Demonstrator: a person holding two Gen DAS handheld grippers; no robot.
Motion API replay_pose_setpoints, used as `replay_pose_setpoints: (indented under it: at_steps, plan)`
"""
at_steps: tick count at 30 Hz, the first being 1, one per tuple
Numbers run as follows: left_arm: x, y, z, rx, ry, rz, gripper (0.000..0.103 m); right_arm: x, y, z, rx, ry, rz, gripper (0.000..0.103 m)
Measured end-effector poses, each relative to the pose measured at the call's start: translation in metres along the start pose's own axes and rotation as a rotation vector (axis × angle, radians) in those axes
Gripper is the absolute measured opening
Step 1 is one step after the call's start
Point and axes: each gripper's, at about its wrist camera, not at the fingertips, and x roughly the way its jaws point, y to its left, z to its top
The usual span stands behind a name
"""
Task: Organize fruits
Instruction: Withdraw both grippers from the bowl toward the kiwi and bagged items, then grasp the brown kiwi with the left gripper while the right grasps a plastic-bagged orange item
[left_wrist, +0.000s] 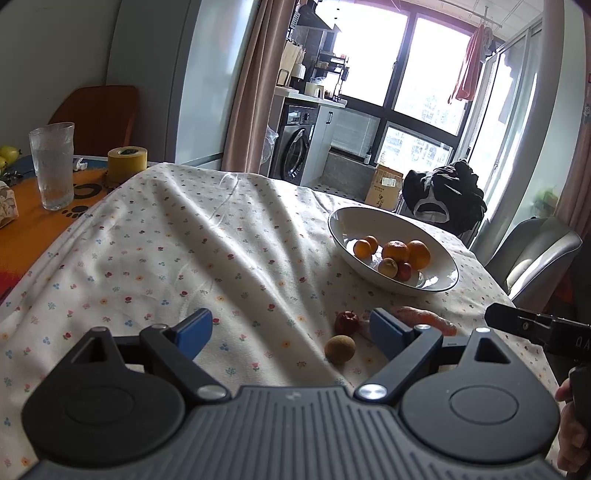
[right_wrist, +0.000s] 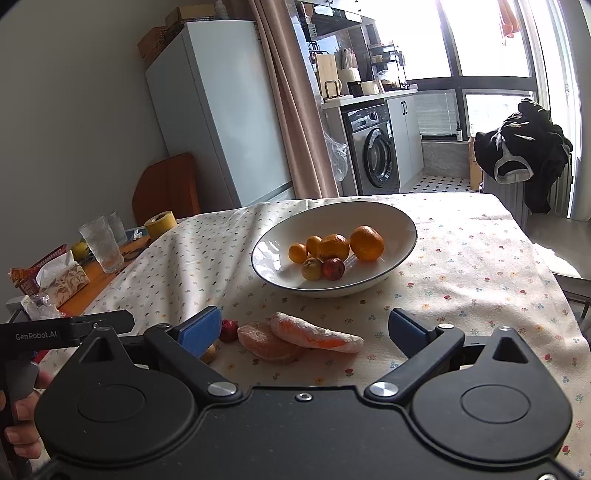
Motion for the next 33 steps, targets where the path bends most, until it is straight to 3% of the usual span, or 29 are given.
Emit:
replay_pose_setpoints:
  at_steps: [15,21,24,28,33]
  plan:
    - [0.024,-0.022,-0.011,0.096,0.063,-0.045,0.094,0.015,-0.008,-0.015,-0.017,0.051,0.009,0.100]
    - [0.037,-0.026,-0.013,0.082,0.080,-0.037,0.092,0.021,-0.013,-0.018,-0.022,0.058,0.012,0.100]
    - [0.042,-0.027,-0.013,0.081,0.079,-0.042,0.083,0.022,-0.017,-0.019,-0.027,0.056,0.012,0.098]
    - [0.049,-0.029,-0.013,0.074,0.091,-0.052,0.060,0.027,-0.022,-0.017,-0.020,0.057,0.016,0.094]
    - [0.058,-0.034,-0.014,0.075,0.099,-0.062,0.051,0.033,-0.027,-0.013,-0.017,0.052,0.021,0.092]
